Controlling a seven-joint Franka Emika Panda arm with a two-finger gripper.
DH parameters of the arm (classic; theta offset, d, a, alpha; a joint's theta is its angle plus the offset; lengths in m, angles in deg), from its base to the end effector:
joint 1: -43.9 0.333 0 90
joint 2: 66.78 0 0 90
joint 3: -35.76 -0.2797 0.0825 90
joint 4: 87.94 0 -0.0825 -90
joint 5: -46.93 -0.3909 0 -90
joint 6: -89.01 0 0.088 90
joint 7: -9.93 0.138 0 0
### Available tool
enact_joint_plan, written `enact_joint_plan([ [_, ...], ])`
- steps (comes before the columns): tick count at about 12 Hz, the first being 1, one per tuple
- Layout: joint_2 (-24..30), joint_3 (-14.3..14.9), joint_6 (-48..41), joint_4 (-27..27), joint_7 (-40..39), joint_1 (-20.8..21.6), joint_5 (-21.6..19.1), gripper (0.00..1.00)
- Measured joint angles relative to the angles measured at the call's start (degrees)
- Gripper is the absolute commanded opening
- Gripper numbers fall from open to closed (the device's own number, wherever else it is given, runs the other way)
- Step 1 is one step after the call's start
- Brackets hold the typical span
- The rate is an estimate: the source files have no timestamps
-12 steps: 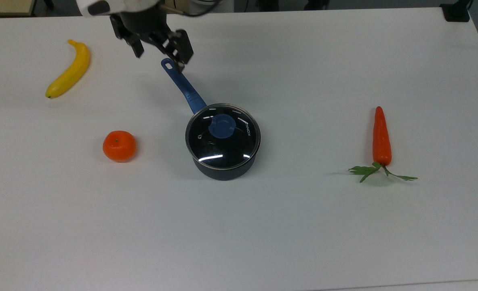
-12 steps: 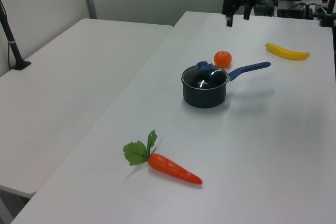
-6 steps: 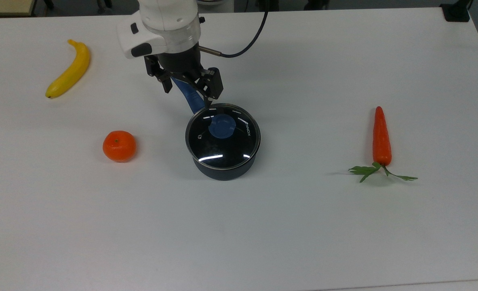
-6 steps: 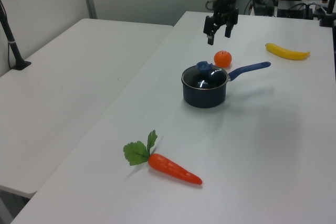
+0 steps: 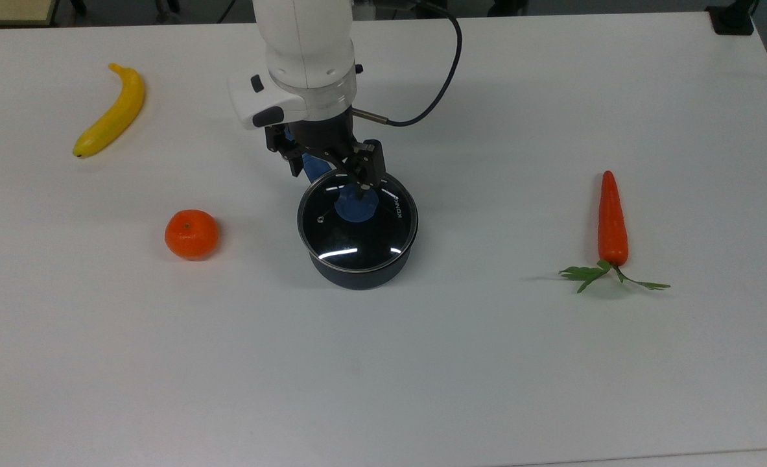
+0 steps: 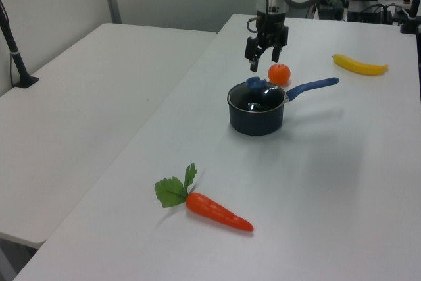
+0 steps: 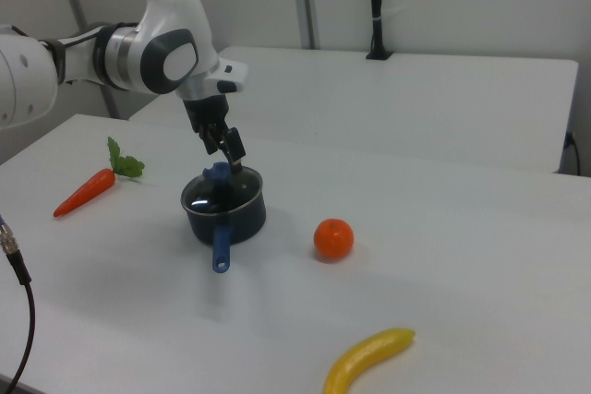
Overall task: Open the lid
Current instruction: 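Move the gripper down over the saucepan toward the blue lid knob, then close the gripper on the blue knob of the glass lid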
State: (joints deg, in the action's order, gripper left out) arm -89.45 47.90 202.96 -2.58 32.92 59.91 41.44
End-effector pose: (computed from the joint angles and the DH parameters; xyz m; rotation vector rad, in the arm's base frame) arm 0.6791 0.0705 0.3935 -3.0552 0.5358 -0.1663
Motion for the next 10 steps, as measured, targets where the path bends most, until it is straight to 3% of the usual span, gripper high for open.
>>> enact_joint_plan([
  [10, -2.96, -0.49, 2.97, -0.44, -2.14, 1.67, 0.0, 1.0],
])
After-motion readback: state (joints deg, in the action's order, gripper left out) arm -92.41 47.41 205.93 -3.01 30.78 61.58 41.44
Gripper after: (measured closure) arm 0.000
